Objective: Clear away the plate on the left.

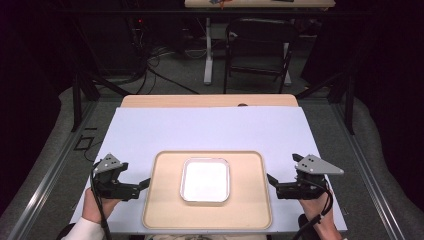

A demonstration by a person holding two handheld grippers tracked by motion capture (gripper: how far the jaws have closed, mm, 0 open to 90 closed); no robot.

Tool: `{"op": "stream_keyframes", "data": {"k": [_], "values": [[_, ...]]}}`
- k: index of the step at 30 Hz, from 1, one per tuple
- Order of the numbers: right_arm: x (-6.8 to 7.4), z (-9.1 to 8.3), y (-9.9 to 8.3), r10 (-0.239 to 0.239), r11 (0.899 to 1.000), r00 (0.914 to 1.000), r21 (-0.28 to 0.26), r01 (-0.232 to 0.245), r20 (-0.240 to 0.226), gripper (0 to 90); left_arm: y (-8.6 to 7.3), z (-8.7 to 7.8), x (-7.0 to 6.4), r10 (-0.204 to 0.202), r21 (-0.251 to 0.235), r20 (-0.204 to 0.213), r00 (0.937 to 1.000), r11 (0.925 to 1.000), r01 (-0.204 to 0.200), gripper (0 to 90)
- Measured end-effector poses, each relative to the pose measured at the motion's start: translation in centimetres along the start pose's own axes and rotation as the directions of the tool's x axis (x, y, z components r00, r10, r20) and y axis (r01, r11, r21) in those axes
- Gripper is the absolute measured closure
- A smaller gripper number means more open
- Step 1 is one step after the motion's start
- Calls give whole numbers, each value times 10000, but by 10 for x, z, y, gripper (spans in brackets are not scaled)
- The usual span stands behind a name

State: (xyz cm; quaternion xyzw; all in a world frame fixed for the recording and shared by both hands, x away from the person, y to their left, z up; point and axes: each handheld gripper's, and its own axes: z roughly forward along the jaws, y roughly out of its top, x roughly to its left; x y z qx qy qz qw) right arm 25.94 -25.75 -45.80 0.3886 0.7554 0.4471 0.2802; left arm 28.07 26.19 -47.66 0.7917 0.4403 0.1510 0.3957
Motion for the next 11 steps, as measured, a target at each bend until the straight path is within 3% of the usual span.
{"op": "stream_keyframes", "data": {"k": [4, 7, 11], "values": [[-9, -5, -12, 487, 9981, 9988, 374, -486, -9, 0, -11, 1, 6, -475, 191, 72, 9988, 9987, 474, 1], [-12, -4, -18, 847, 9932, 9959, 829, -817, -331, 0, -12, 3, 6, -419, 188, -5, 9991, 9989, 419, 1], [-12, -1, -20, 789, 9905, 9953, 1177, -718, -564, 0, -12, 5, 6, -317, 298, 15, 9995, 9991, 316, 1]]}}
